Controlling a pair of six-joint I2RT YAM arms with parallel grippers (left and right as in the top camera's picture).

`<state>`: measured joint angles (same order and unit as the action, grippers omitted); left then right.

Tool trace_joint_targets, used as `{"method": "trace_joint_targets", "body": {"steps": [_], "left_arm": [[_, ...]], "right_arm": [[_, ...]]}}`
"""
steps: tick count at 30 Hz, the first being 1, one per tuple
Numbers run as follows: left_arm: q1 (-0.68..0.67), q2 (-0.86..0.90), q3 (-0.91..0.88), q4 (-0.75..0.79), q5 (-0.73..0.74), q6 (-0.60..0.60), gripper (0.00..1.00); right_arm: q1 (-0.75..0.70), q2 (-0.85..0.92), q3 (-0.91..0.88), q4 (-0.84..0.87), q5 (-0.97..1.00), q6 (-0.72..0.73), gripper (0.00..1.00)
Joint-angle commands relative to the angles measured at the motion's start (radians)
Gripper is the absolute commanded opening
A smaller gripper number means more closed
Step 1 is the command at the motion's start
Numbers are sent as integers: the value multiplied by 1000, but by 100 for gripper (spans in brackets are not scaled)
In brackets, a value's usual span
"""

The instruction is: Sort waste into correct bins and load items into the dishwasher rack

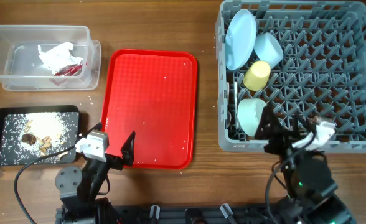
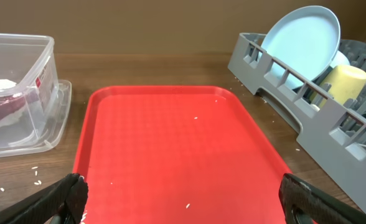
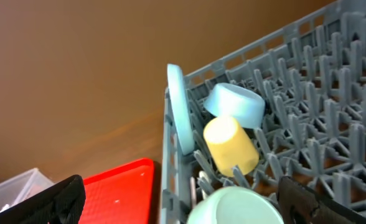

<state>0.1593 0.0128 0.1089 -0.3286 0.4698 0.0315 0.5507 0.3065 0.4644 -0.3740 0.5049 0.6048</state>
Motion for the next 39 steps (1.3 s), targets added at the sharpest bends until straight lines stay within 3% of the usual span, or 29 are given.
{"method": "trace_joint_targets", "body": {"steps": [1,3,5,7,10,14,39], "left_arm": [[6,-10,-6,3,9,-10,100],[6,-10,-6,3,9,-10,100],[6,-10,-6,3,9,-10,100],[6,-10,-6,3,9,-10,100],[6,-10,-6,3,9,-10,100],[6,-10,-6,3,9,-10,100],[6,-10,-6,3,9,-10,100]], "right_arm": [[-46,-98,-52,-76,-43,-2,100],[-78,-160,-100,-69,-70,-32,100],[-146,-243,-213,95,-299,-338,100],[-216,-301,-313,202,-465,-492,100],[-288,-304,-405,294,-584,-536,100],[-352,-303,-439,352,-774,-763,100],[-369,-296,-439,351,-761,-763,100]]}}
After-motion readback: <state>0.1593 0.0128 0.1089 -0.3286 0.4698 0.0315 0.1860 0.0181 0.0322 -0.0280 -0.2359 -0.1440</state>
